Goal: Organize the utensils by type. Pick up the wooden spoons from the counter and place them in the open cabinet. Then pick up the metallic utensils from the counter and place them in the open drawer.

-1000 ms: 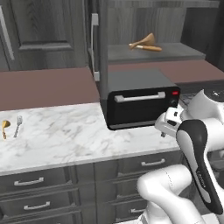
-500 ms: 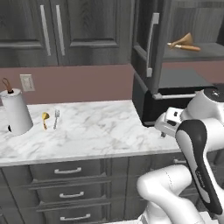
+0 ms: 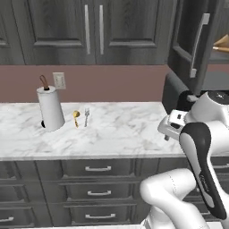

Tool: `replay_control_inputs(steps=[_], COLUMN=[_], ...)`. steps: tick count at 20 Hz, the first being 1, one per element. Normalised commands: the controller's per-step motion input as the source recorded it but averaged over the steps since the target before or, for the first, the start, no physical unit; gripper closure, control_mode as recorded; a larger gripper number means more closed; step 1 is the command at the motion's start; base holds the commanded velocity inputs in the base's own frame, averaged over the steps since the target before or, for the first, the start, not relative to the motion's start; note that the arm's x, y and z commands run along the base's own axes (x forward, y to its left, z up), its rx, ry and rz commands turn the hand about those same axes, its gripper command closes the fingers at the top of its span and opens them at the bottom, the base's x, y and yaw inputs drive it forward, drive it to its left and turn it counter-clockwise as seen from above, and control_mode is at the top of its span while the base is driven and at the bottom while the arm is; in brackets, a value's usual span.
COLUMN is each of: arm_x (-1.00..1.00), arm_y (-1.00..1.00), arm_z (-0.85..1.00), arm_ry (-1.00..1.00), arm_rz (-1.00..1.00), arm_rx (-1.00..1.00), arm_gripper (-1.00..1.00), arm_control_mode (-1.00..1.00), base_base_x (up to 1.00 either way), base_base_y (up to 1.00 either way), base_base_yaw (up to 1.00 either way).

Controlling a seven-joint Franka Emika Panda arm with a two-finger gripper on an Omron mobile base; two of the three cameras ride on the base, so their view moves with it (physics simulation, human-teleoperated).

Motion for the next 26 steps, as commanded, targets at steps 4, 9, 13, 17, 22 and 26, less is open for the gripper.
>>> replay_control_inputs(steps=[4, 9, 13, 17, 22, 26], arm_x=[0.00, 0.00, 0.00, 0.00, 0.00, 0.00], arm_y=[0.00, 0.00, 0.00, 0.00, 0.00, 0.00], arm_z=[0.00, 0.00, 0.00, 0.00, 0.00, 0.00], arm_ry=[0.00, 0.00, 0.00, 0.00, 0.00, 0.00], arm_rz=[0.00, 0.00, 0.00, 0.00, 0.00, 0.00], arm_rx=[0.00, 0.00, 0.00, 0.00, 0.00, 0.00], arm_gripper=[-1.00, -1.00, -1.00, -1.00, -1.00, -1.00], arm_control_mode=[1.00, 1.00, 1.00, 1.00, 1.00, 1.00], base_base_x=[0.00, 0.00, 0.02, 0.05, 0.17, 0.30], base_base_y=[0.43, 0.50, 0.49, 0.45, 0.41, 0.40], base_base_yaw=[0.13, 0.04, 0.00, 0.00, -0.02, -0.07])
